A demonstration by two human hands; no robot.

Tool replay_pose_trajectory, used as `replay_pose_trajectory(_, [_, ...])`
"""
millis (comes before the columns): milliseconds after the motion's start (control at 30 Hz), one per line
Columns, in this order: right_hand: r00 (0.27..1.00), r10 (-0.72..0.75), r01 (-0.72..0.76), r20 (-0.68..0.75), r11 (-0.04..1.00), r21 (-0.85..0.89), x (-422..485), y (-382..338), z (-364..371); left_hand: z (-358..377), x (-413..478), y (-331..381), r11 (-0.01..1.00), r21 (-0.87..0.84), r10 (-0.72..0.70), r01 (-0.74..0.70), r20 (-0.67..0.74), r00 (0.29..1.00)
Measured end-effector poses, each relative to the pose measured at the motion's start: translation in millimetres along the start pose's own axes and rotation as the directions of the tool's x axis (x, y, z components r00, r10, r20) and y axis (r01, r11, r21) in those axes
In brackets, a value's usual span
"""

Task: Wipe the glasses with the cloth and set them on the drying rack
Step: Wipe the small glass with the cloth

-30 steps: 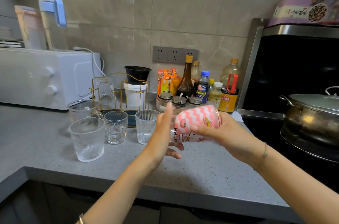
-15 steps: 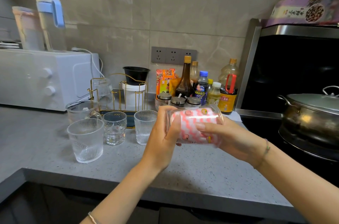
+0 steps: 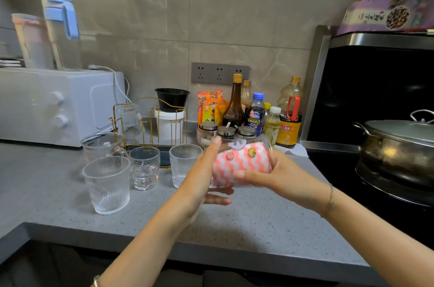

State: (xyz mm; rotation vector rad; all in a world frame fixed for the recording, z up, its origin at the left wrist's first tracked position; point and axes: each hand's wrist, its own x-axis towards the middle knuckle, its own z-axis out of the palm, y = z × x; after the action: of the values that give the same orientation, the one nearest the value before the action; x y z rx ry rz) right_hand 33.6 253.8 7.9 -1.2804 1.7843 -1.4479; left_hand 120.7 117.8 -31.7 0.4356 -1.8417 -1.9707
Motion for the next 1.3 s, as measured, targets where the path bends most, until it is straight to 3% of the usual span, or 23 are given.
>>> replay_pose_trajectory(67, [1.0,-0.027,0.027,-0.016,0.999,-0.045,0.0,-0.8,1.5,1.8,0.6,1.0,0.998,-0.058,0.013,-0.016,-0.044,0.999])
replay_pose_trajectory(167, [1.0,-0.029,0.03,0.008,0.992,-0.123,-0.4,-4.9,1.5,5.9,0.1,1.7,0.988,-0.045,0.141,-0.151,-0.165,0.976])
replay_pose_trajectory(300, [0.998,0.035,-0.033,0.059,0.999,-0.038,0.1,-6.1,-1.6,9.9,-1.0,-3.0,0.953,0.065,0.303,-0.296,-0.238,0.923])
replay_pose_trajectory(467, [0.994,0.045,-0.071,0.104,0.963,0.258,-1.2,-10.3,-5.1,12.3,-2.8,-11.4,0.84,0.193,0.539,-0.507,-0.202,0.818])
replay_pose_trajectory(600, [0.994,0.025,-0.056,0.102,0.949,0.311,-1.5,-12.3,-6.3,8.0,2.2,-16.5,0.763,0.211,0.639,-0.611,-0.108,0.762])
replay_pose_trajectory(800, [1.0,0.022,-0.025,0.017,0.985,0.17,2.9,-5.9,-5.3,3.2,5.1,-21.1,0.861,0.236,0.464,-0.451,0.002,0.886])
replay_pose_trajectory(933, [0.997,-0.045,0.042,-0.07,0.998,-0.037,6.1,-2.9,-2.0,2.2,8.9,-12.8,0.988,0.054,0.145,-0.144,-0.023,0.989])
replay_pose_trajectory(1033, [0.977,-0.14,0.109,-0.16,0.976,-0.187,7.6,0.2,3.1,3.8,12.3,-12.3,0.998,-0.065,-0.019,0.015,-0.054,0.998])
replay_pose_trajectory(1133, [0.963,-0.168,0.129,-0.211,0.974,-0.187,7.5,0.3,6.9,7.5,15.2,-12.2,0.996,-0.069,0.048,-0.058,-0.142,0.989])
replay_pose_trajectory(1300, [0.997,-0.015,0.019,-0.079,0.999,0.051,4.3,-7.0,3.4,7.4,9.2,-18.5,0.898,0.145,0.437,-0.415,-0.19,0.879])
